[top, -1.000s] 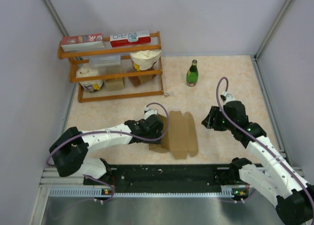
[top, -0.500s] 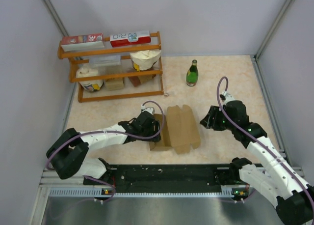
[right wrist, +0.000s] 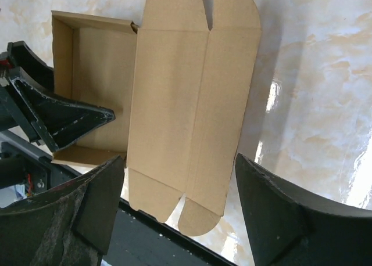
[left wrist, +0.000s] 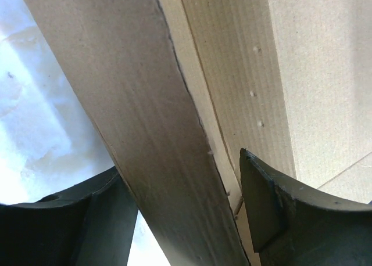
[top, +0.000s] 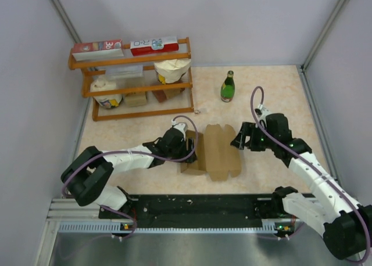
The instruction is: Fold the paper box
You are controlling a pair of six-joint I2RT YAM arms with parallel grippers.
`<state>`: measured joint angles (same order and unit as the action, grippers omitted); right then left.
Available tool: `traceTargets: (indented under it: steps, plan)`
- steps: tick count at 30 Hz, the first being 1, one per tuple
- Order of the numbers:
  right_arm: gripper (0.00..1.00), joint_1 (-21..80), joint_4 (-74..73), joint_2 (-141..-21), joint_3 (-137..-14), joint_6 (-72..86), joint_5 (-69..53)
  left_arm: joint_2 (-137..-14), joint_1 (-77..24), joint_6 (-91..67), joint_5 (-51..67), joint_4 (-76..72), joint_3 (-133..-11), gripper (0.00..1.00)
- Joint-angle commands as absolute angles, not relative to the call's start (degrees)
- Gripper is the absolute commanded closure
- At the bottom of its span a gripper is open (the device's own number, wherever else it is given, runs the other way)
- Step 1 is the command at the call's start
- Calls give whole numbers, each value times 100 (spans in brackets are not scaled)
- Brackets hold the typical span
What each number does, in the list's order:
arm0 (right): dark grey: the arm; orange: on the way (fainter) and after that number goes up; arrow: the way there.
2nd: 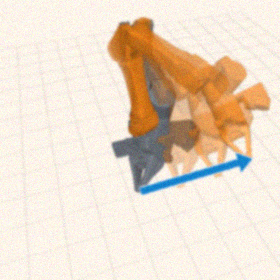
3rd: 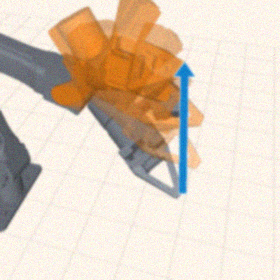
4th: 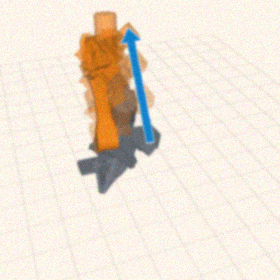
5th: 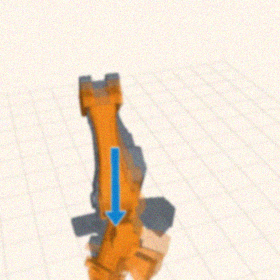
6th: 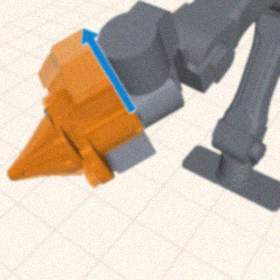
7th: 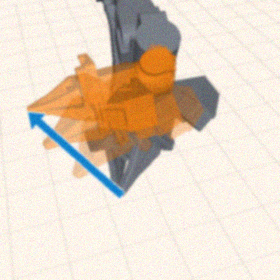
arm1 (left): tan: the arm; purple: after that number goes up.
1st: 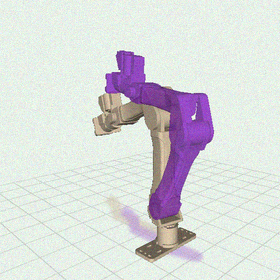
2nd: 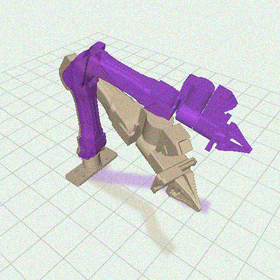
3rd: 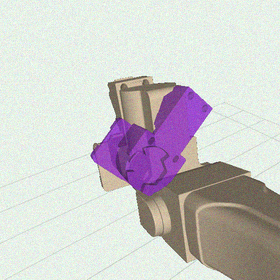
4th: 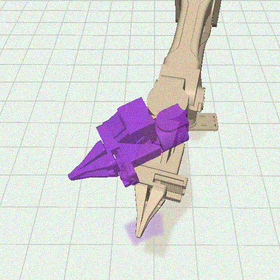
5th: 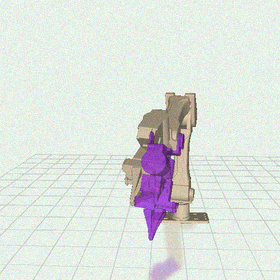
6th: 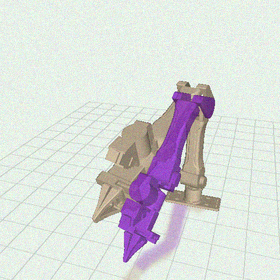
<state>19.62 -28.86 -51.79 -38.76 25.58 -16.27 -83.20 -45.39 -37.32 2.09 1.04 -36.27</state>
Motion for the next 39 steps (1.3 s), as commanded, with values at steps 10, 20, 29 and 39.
traceTargets:
  steps: [10, 20, 29, 39]
  plan:
    - [22, 1020, -1355, -5862, -3252, 2874, -3243, -8789, -4368, -3489, 431, 334, -3182, 29]
    - [21, 976, -1143, -6310, -2980, 2821, -3278, -8798, -4342, -3463, 466, 325, -3155, 30]
    - [27, 975, -774, -6583, -2804, 2874, -3419, -8807, -4333, -3472, 483, 308, -3155, 32]
    - [56, 976, -395, -6495, -2707, 2901, -3805, -8763, -4333, -3437, 527, 360, -3216, 30]
